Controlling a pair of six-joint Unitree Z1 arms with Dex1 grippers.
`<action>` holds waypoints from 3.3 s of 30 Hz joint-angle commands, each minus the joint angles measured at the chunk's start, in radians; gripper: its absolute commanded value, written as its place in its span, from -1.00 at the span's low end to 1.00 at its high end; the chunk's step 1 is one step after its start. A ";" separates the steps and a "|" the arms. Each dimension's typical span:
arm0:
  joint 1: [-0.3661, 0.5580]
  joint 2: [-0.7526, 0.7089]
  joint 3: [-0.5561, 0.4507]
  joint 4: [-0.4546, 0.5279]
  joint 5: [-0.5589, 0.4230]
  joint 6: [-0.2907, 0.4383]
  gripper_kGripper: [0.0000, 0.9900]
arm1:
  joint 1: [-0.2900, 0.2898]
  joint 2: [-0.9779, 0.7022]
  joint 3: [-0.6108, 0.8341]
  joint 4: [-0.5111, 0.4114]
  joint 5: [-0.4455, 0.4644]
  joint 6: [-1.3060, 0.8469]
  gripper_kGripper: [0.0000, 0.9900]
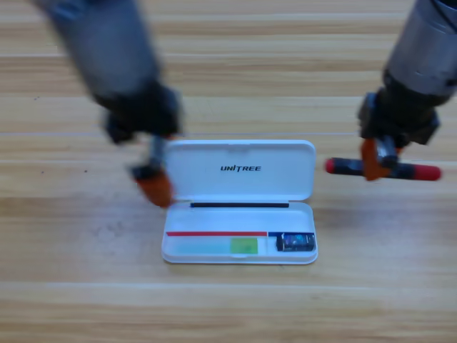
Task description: Clean up eraser and pencils
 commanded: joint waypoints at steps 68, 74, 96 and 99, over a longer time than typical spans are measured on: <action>0.460 -0.034 0.164 -0.287 -0.244 0.077 0.62 | 0.189 -0.148 -0.172 0.014 0.333 0.207 1.00; 0.494 0.115 0.034 -0.324 -0.433 0.112 -0.22 | 0.180 -0.480 0.209 -0.309 0.368 0.324 1.00; 0.465 0.422 -0.042 -0.219 -0.688 0.146 -1.00 | 0.180 -0.586 0.463 -0.426 0.449 0.370 1.00; 0.456 0.399 -0.060 -0.164 -0.703 0.162 -1.00 | 0.180 -0.586 0.462 -0.426 0.449 0.370 1.00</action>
